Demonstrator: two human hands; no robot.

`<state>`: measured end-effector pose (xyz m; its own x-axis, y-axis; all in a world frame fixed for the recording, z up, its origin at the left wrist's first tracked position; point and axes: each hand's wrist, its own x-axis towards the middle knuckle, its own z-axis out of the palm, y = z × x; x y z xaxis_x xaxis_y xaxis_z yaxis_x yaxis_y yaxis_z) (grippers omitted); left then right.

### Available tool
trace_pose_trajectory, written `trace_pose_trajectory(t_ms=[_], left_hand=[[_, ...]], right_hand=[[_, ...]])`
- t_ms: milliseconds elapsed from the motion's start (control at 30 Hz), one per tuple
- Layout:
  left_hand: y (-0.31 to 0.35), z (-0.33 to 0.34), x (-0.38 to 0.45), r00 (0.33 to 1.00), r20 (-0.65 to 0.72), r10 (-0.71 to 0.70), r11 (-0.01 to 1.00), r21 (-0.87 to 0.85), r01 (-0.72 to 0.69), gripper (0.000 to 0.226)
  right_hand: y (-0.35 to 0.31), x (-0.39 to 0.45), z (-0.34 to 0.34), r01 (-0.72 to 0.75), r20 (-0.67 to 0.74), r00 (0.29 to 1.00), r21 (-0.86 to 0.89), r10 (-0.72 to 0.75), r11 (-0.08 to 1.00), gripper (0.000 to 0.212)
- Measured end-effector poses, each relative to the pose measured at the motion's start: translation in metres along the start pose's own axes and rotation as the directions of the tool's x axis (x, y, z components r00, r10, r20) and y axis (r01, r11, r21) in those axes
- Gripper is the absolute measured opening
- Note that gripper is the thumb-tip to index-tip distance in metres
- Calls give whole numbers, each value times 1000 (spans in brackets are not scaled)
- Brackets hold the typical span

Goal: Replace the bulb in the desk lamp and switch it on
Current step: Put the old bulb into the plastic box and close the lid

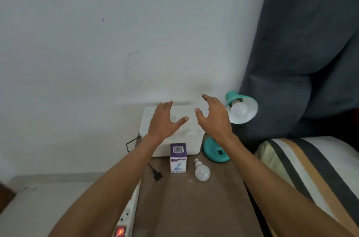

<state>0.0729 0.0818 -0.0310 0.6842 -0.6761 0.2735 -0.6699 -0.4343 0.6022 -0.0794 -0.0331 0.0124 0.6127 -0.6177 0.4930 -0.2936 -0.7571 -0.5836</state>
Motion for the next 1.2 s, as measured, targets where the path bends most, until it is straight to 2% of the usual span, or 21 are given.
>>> trace_pose_trajectory(t_ms=[100,167,267,400,467,600,800,1200], left_hand=[[-44,-10,-5,992,-27,-122,992,13,123,104],[-68,-13,-7,979,-22,-202,979,-2,202,108],[-90,-12,-5,955,38,-295,948,-115,298,116],[-99,-6,0,944,73,-322,904,-274,329,113],[-101,-5,3,938,65,-341,882,-322,344,114],[-103,-6,4,938,70,-341,876,-338,344,115],[-100,-7,1,935,62,-350,867,-357,348,115],[-91,-13,1,930,63,-362,863,-355,359,116]], right_hand=[[9,0,33,-62,99,993,-3,62,998,63],[23,1,50,-177,147,974,13,173,984,68],[49,5,68,-361,232,911,49,341,931,78],[68,6,81,-463,331,859,173,391,869,85],[70,4,87,-461,304,870,218,389,860,83],[70,2,101,-369,283,906,167,314,914,73],[68,0,106,-395,295,897,202,329,896,73],[62,10,100,-385,280,901,160,332,909,74]])
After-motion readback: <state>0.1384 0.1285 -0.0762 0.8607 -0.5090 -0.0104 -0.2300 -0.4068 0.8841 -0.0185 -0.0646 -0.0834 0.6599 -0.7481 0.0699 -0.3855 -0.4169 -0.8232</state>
